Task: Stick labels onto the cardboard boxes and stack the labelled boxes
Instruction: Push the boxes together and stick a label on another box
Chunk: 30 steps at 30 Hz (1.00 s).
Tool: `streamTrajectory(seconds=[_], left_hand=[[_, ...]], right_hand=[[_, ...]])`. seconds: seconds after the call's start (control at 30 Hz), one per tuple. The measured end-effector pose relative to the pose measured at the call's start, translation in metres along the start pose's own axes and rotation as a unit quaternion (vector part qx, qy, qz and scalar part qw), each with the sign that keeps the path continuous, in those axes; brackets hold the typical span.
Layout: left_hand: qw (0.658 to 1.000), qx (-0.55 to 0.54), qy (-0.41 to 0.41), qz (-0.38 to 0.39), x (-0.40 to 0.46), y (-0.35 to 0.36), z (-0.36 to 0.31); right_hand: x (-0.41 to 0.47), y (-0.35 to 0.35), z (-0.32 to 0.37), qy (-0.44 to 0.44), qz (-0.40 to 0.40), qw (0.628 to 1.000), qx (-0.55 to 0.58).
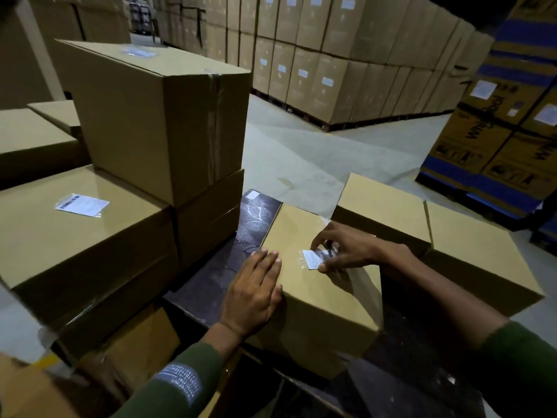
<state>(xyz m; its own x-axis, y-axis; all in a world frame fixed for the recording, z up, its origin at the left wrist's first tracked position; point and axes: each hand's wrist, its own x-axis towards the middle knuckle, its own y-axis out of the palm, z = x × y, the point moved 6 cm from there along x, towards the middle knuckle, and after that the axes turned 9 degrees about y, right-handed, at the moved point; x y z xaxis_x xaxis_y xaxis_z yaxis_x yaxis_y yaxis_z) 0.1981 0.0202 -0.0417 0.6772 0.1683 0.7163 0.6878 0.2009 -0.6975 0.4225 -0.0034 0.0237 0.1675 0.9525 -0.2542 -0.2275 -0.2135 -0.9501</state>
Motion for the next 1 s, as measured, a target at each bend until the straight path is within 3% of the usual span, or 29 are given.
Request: streamTrajectory(seconds=[0.7,1.0], left_hand=[[1.0,0.017,-0.017,0.002,0.0,-0.001,-0.003],[1.0,0.003,-0.018,-0.013,-0.001,0.0,-0.004]], right_hand=[[0.025,-0.018,0.029,0.104,0.185,0.975,-0.066],[0.022,-0.022,0.033,0.113,0.194,0.971,-0.085]])
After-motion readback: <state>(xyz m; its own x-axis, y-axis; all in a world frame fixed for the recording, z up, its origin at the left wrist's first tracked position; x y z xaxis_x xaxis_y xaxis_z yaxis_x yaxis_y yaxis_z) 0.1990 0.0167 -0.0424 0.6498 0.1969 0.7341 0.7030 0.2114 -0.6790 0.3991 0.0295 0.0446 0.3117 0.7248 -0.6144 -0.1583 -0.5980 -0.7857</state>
